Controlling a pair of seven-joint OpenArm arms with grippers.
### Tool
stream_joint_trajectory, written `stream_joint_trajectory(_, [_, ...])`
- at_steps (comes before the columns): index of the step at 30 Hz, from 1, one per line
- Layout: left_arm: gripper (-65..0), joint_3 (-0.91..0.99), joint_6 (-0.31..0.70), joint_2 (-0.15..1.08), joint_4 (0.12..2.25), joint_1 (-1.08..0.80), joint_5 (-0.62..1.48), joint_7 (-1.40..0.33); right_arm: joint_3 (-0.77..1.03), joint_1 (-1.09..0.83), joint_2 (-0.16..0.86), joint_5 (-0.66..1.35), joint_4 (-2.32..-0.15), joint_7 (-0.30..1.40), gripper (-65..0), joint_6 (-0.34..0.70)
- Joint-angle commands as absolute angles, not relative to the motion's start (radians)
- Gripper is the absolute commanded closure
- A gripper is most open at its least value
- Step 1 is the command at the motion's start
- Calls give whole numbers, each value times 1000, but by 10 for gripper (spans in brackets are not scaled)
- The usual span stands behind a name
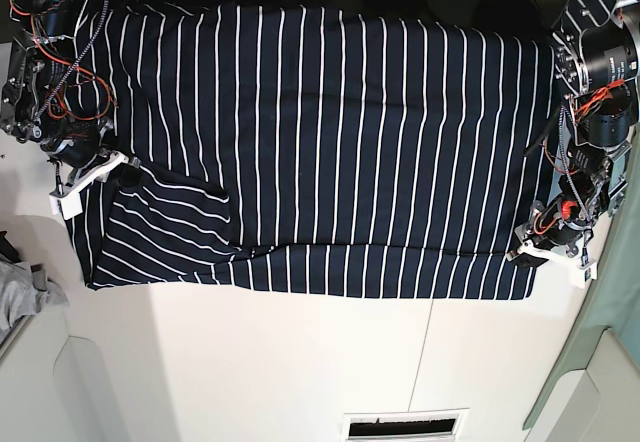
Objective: Layout the t-shirt on the table in an organized manner, then fold the t-shirt properly
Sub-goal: 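Move the left gripper to the hem corner and grasp it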
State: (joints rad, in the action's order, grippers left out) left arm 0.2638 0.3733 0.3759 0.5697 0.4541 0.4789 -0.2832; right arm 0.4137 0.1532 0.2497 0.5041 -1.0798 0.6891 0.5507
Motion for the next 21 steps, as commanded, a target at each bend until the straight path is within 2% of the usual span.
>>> stream_joint_trajectory(1, [-275, 268, 378, 381, 583, 482, 477, -255, 416, 168, 265, 516, -1095, 685, 0, 557])
stream_joint_trajectory(8, [-18, 268, 377, 360, 583, 482, 463, -208, 416, 168, 263, 516, -1095, 679, 0, 557])
stream_joint_trajectory(9, [0, 268, 377, 360, 583, 482, 462, -201, 416, 168, 263, 516, -1095, 673, 0, 557])
stream_joint_trajectory(15, [0, 268, 383, 364, 584, 499, 462, -203, 417, 175, 270, 591, -1098, 630, 0, 558])
stream_joint_trajectory(19, [0, 268, 517, 387, 594, 523, 501, -222, 419, 174, 277, 641, -1131, 630, 0, 564])
stream_joint_trajectory(21, [0, 268, 546, 400, 617, 533, 542, -256, 419, 174, 289, 657, -1159, 629, 0, 565])
